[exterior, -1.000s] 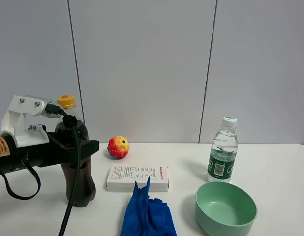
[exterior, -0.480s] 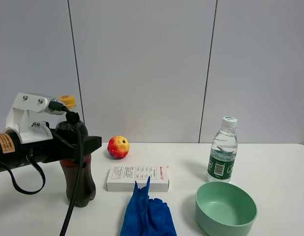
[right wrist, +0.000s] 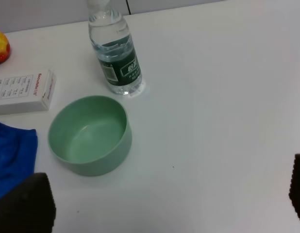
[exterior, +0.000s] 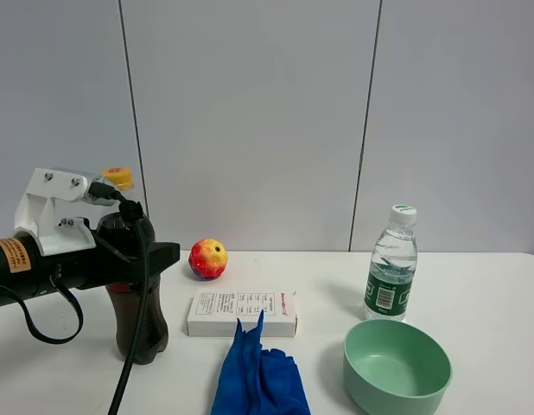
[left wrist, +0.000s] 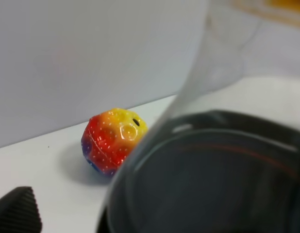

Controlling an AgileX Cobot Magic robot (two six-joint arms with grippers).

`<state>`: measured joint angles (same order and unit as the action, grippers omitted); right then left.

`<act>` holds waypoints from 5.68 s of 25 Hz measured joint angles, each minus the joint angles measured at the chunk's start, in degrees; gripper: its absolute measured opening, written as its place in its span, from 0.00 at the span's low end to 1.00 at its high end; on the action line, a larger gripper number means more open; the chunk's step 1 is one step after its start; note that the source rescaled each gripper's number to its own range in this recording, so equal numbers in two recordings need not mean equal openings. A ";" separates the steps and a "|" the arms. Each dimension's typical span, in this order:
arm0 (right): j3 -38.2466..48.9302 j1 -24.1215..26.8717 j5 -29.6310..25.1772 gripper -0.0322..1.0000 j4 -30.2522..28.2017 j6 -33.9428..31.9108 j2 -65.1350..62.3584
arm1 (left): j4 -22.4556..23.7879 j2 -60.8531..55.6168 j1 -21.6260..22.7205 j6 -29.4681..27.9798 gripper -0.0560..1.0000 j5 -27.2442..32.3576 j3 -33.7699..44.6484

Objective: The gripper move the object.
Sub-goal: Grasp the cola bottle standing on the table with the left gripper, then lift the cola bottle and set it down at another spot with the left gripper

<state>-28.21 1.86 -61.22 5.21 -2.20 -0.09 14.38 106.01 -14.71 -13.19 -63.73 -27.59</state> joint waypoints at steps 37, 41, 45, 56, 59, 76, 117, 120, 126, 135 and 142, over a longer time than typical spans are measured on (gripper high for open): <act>0.00 0.00 0.00 1.00 0.00 0.00 0.00 | 12.32 -13.76 -0.27 -9.26 0.05 15.31 -12.78; 0.00 0.00 0.00 1.00 0.00 0.00 0.00 | 14.18 -13.37 -2.59 -9.73 0.05 19.53 -17.38; 0.00 0.00 0.00 1.00 0.00 0.00 0.00 | 15.05 -10.43 -5.86 -9.77 0.05 21.23 -21.52; 0.00 0.00 0.00 1.00 0.00 0.00 0.00 | 17.69 -1.24 -8.49 -9.97 0.05 22.04 -30.41; 0.00 0.00 0.00 1.00 0.00 0.00 0.00 | 17.87 0.56 -8.49 -11.07 0.05 21.93 -33.32; 0.00 0.00 0.00 1.00 0.00 0.00 0.00 | 18.42 13.12 -8.49 -14.00 0.05 22.56 -44.95; 0.00 0.00 0.00 1.00 0.00 0.00 0.00 | 16.09 21.64 -7.34 -7.31 0.05 20.83 -47.57; 0.00 0.00 0.00 1.00 0.00 0.00 0.00 | 16.09 21.64 -7.34 -7.31 0.05 20.83 -47.57; 0.00 0.00 0.00 1.00 0.00 0.00 0.00 | 16.02 21.64 -7.34 -7.31 0.07 20.83 -47.57; 0.00 0.00 0.00 1.00 0.00 0.00 0.00 | 14.81 21.18 -7.34 -7.16 0.21 17.87 -47.81; 0.00 0.00 0.00 1.00 0.00 0.00 0.00 | 14.81 21.18 -7.34 -7.16 0.59 17.96 -47.81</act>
<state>-28.21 1.86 -61.22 5.21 -2.20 -0.09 29.19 127.18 -22.05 -20.34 -45.77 -75.40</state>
